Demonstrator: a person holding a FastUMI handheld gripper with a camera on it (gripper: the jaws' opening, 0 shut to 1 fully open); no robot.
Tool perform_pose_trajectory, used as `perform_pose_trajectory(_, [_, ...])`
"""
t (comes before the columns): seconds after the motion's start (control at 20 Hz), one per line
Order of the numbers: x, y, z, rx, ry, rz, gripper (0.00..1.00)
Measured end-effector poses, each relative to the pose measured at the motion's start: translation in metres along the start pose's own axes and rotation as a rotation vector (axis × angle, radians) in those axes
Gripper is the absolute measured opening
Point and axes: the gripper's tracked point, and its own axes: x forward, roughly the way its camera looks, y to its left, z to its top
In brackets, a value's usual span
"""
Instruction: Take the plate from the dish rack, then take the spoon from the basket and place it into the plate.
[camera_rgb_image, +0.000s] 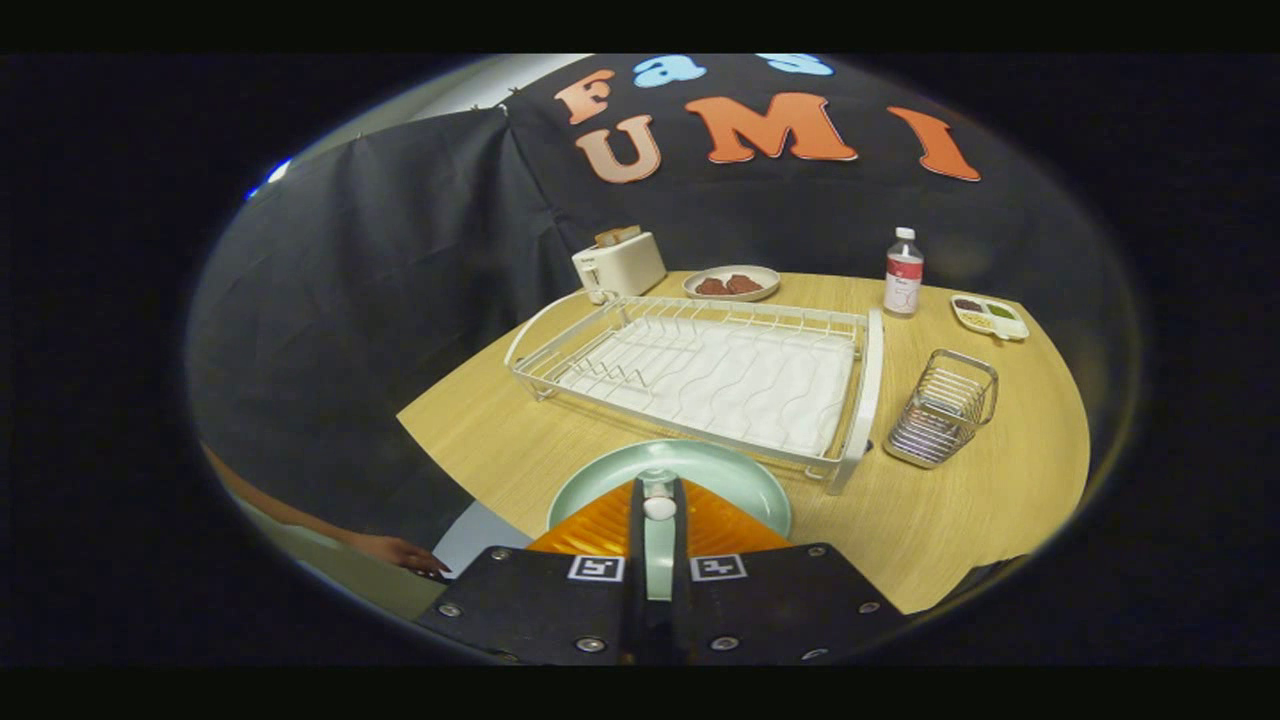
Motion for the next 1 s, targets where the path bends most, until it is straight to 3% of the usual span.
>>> perform_pose_trajectory(0.65, [0.011,-0.015,-0.052,0.027,0.192,-0.049,0.15])
perform_pose_trajectory(1.0, [-0.011,-0.029,-0.008,0.053,0.092,-0.082,0.28])
